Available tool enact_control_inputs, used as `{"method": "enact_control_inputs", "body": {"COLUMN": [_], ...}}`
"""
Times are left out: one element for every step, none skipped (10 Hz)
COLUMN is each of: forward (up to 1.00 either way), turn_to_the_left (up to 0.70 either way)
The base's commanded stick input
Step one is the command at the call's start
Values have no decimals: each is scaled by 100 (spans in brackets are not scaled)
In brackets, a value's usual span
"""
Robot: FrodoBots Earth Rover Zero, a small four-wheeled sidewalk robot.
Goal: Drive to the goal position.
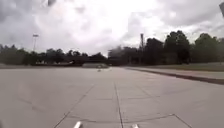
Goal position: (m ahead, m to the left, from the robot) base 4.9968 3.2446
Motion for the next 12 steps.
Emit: {"method": "enact_control_inputs", "body": {"forward": [100,100,100,100,100,100,100,100,84,35,-14,-15], "turn_to_the_left": [0,0,-40,-40,-40,-36,-18,-2,10,63,28,29]}}
